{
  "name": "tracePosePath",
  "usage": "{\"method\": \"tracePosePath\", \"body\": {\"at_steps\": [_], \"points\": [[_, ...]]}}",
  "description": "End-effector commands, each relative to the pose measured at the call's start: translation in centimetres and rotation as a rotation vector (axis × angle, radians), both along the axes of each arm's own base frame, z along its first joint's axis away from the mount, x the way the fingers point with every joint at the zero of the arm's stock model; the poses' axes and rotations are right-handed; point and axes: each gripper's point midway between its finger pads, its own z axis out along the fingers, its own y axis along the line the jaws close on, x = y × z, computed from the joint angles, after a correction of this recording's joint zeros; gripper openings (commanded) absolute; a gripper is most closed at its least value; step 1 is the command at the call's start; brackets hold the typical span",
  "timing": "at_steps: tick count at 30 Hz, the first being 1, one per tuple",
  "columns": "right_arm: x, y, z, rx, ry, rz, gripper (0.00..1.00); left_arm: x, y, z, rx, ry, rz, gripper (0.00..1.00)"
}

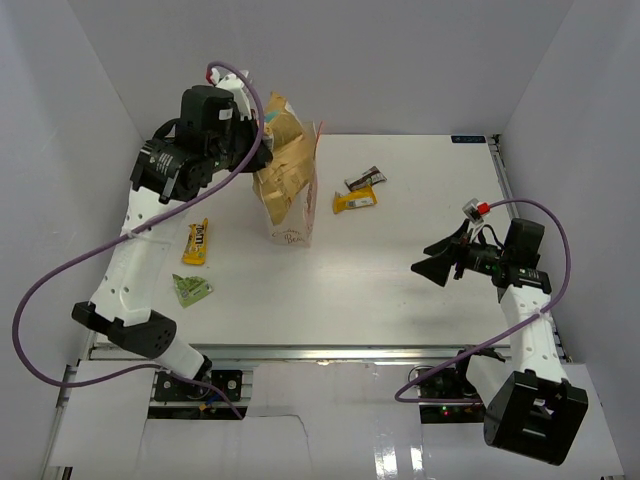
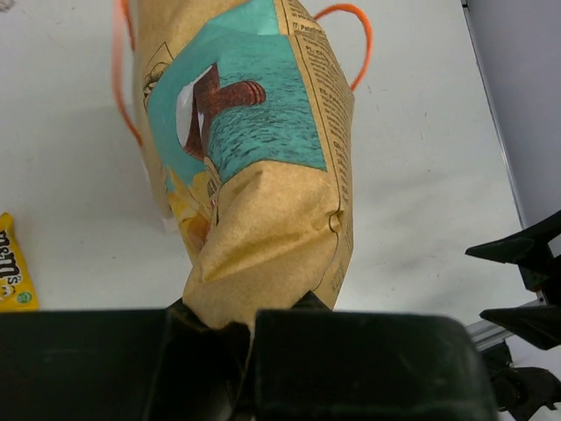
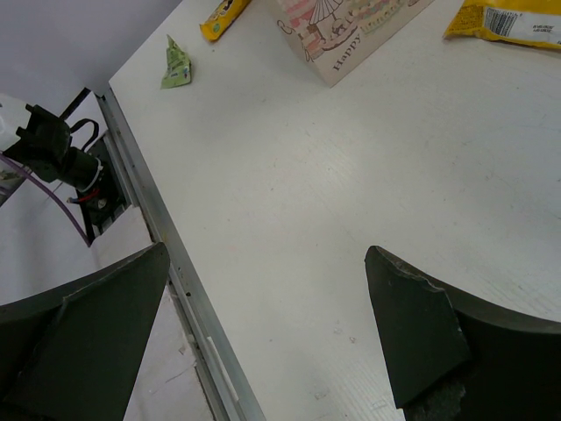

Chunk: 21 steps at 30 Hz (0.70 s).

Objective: Place the snacks into the paper bag

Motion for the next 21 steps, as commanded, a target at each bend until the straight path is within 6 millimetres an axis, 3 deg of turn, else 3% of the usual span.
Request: {"method": "tracePosePath", "body": {"at_steps": [1, 7, 11, 16, 21], "points": [[-0.2, 0.2, 0.4, 0.011, -0.044, 0.021, 0.98, 0.2, -0.7, -0.1, -0.114, 0.075, -0.049, 0.05], [-0.2, 0.2, 0.5, 0.015, -0.046, 0.02, 0.98, 2.5, -0.1, -0.9, -0.188, 0.137, -0.023, 0.08], [-0.2, 0.2, 0.4, 0.017, -0.045, 0.019, 0.98, 3.1, -0.2, 0.5, -0.25, 0.126, -0.042, 0.12], [-0.2, 0.2, 0.4, 0.017, -0.045, 0.019, 0.98, 1.9, -0.4, 2.1, -0.301, 0.112, -0.088, 0.22], [-0.1, 0.2, 0.3, 0.021, -0.046, 0.012, 0.98, 0.1, 0.6, 1.0, -0.277, 0.143, -0.069, 0.24]]}}
